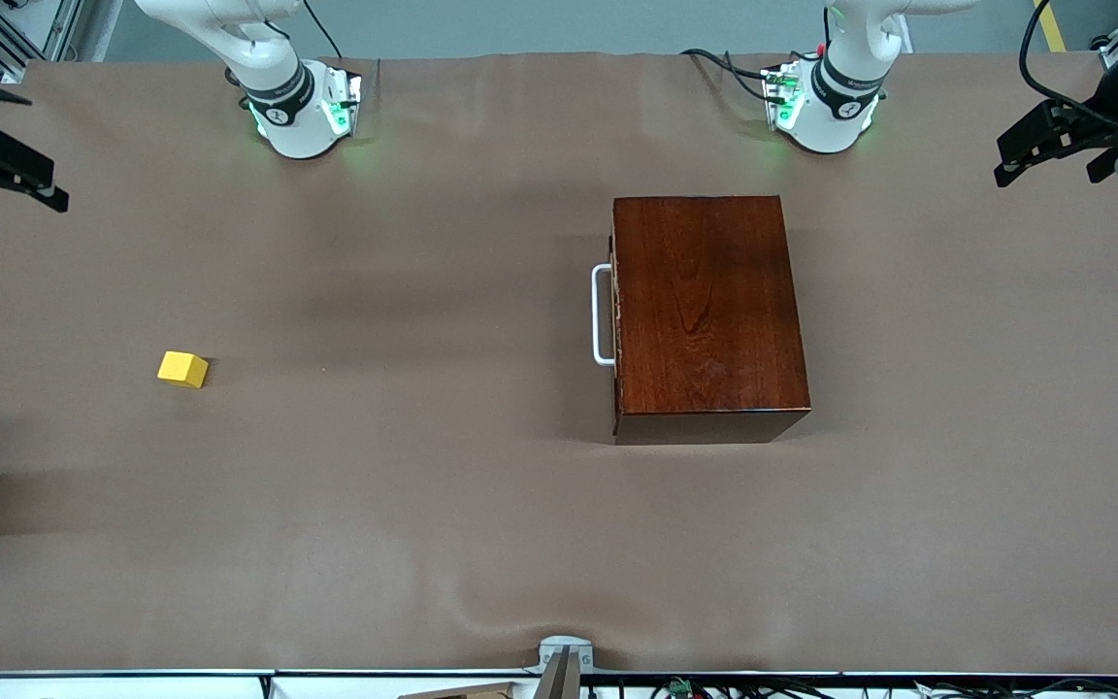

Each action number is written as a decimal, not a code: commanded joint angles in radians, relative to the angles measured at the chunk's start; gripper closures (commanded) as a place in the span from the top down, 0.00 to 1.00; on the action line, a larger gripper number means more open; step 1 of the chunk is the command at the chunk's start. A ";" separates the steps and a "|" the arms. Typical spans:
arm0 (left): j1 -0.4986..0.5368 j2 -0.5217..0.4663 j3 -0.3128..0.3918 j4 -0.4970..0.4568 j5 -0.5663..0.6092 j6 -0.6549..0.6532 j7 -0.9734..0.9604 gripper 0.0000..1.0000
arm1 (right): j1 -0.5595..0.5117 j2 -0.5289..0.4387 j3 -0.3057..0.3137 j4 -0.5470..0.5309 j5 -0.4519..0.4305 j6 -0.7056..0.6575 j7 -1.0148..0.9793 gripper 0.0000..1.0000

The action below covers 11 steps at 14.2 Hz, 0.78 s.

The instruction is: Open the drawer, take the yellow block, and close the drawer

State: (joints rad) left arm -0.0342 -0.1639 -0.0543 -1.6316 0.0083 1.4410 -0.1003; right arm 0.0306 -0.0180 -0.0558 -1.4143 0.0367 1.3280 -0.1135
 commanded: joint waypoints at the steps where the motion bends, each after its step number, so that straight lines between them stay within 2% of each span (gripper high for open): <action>1: 0.011 0.001 -0.015 0.015 0.018 0.006 0.016 1.00 | 0.012 -0.068 0.005 -0.092 -0.017 0.017 -0.006 1.00; 3: 0.011 0.023 -0.015 0.041 0.018 0.002 0.016 1.00 | 0.012 -0.094 0.007 -0.130 -0.018 0.022 -0.008 1.00; 8: 0.008 0.026 -0.015 0.042 0.018 -0.007 0.007 1.00 | 0.008 -0.074 0.005 -0.057 -0.030 0.019 -0.009 1.00; 11: 0.008 0.026 -0.015 0.044 0.018 -0.008 0.007 1.00 | 0.005 -0.062 0.004 -0.057 -0.035 0.023 -0.012 1.00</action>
State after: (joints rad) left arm -0.0342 -0.1484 -0.0578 -1.6149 0.0086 1.4479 -0.1003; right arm 0.0343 -0.0747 -0.0512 -1.4707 0.0227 1.3459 -0.1136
